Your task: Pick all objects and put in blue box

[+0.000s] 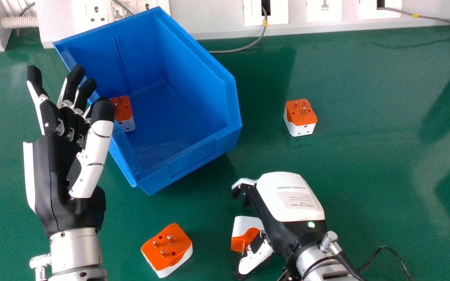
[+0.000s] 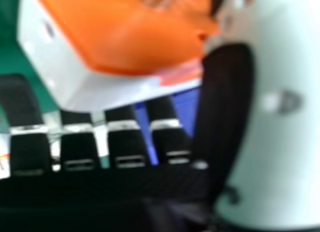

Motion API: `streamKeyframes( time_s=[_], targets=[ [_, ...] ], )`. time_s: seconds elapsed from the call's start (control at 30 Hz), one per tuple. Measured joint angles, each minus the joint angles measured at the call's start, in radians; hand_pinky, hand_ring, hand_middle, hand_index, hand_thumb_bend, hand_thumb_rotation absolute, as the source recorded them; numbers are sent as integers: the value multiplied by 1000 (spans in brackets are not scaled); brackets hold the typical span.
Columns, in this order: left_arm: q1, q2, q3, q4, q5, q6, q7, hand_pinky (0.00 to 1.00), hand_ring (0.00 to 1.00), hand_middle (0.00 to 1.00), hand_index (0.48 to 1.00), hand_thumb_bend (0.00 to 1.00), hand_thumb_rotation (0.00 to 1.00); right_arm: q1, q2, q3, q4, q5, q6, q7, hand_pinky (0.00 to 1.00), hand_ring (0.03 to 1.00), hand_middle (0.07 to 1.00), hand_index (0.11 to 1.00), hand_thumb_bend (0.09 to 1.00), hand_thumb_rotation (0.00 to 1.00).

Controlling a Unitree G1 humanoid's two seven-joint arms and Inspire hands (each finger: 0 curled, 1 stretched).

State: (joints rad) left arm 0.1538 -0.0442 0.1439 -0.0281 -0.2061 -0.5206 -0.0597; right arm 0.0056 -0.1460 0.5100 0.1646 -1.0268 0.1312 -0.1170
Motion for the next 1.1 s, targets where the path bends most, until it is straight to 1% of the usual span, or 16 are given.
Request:
streamKeyframes(
  time_s=[0.1, 0.27, 0.47, 0.6, 0.67, 0.73, 0.8, 0.83, 0.93, 1.0, 1.07, 1.1],
  targets=[
    [0, 0, 0, 0, 0, 0, 0, 842, 900, 919, 902, 646, 470, -8, -14, 10, 15, 16, -17, -26, 315, 457, 467, 502, 525, 0],
    [-1, 0, 1, 0, 0, -1, 0, 847, 903, 921, 904, 643, 471, -14, -28, 29, 42, 41, -33, -81, 315, 413, 486, 522, 516, 0],
    [-1, 0, 0, 0, 1, -2, 0, 850, 904, 921, 903, 656, 471, -18, -38, 47, 51, 44, -34, -110, 322, 406, 490, 526, 514, 0],
    [-1, 0, 1, -1, 2, -4, 1, 847, 904, 918, 901, 657, 476, -6, -52, 57, 74, 58, -76, -201, 329, 389, 486, 543, 509, 0],
    [-1, 0, 1, -2, 2, -6, 1, 846, 903, 916, 899, 654, 474, 14, -62, 53, 74, 75, -93, -241, 323, 403, 490, 526, 511, 0],
    [-1, 0, 1, -2, 2, -8, 1, 847, 905, 918, 901, 650, 469, 30, -84, 42, 50, 86, -117, -267, 349, 454, 512, 514, 501, 0],
    [-1, 0, 0, -3, 1, -13, 0, 848, 906, 920, 902, 649, 467, 69, -108, 23, -1, 102, -146, -278, 359, 457, 501, 515, 500, 0],
    [0, 0, 0, -3, 1, -15, -1, 849, 906, 920, 902, 650, 466, 94, -116, 2, -43, 119, -154, -287, 360, 457, 499, 515, 500, 0],
    [0, 0, 6, -3, -1, -15, 0, 848, 907, 922, 905, 644, 467, 118, -128, -66, -159, 152, -198, -338, 382, 452, 488, 511, 501, 0],
    [-9, -1, 3, -2, 0, -15, -2, 847, 907, 924, 906, 647, 471, 116, -127, -112, -238, 160, -233, -389, 367, 448, 490, 515, 500, 0],
    [-10, -1, -1, -2, 0, -15, -3, 847, 907, 924, 906, 648, 471, 104, -123, -135, -294, 159, -271, -433, 362, 448, 491, 516, 500, 0],
    [-9, -1, 0, -2, 0, -15, -2, 847, 907, 924, 906, 648, 471, 101, -120, -145, -318, 157, -296, -457, 362, 448, 491, 516, 500, 0]
  ],
)
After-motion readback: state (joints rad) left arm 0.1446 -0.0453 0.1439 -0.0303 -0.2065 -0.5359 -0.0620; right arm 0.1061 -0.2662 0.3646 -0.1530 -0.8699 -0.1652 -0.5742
